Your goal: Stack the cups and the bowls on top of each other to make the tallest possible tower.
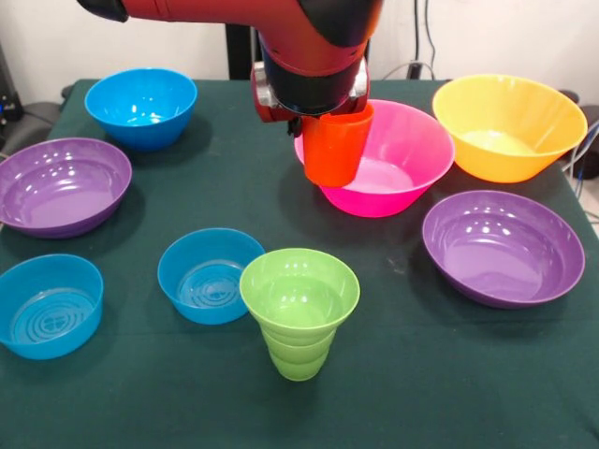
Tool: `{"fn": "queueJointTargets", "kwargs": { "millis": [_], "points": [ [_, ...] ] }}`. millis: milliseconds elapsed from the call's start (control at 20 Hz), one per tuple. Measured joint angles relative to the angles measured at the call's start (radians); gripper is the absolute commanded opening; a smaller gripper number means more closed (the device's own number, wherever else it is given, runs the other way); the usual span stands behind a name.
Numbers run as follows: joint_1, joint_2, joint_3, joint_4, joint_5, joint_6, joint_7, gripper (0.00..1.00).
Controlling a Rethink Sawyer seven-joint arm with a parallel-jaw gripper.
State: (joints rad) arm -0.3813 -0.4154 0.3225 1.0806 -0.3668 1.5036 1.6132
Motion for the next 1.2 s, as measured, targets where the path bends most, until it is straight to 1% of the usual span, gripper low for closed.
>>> {"fn": "queueJointTargets", "kwargs": {
  "millis": [350, 800, 1200],
  "points": [
    [0.0, 0.0, 0.004, -0.025, 0.0, 0.002, 0.0, 0.0],
    [0.006, -0.003, 0.022, -0.108, 0.002, 0.034, 0.0, 0.0],
    [0.004, -0.026, 0.033, -0.127, 0.002, 0.037, 0.0, 0.0]
  ]
}}
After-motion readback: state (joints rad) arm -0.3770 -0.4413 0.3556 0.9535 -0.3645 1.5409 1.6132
